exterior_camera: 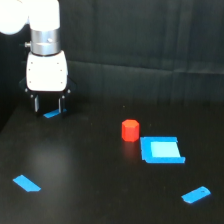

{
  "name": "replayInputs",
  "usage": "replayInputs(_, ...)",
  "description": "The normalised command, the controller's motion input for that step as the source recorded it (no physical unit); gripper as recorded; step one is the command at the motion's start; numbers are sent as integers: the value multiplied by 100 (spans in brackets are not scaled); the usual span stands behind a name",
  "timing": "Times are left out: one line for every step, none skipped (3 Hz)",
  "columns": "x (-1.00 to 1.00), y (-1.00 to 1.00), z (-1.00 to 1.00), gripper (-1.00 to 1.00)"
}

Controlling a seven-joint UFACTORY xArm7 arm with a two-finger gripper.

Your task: Pick up the red object from the table

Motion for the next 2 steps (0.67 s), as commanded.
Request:
replayInputs(0,4,-2,100)
replayInputs(41,-62,3,99)
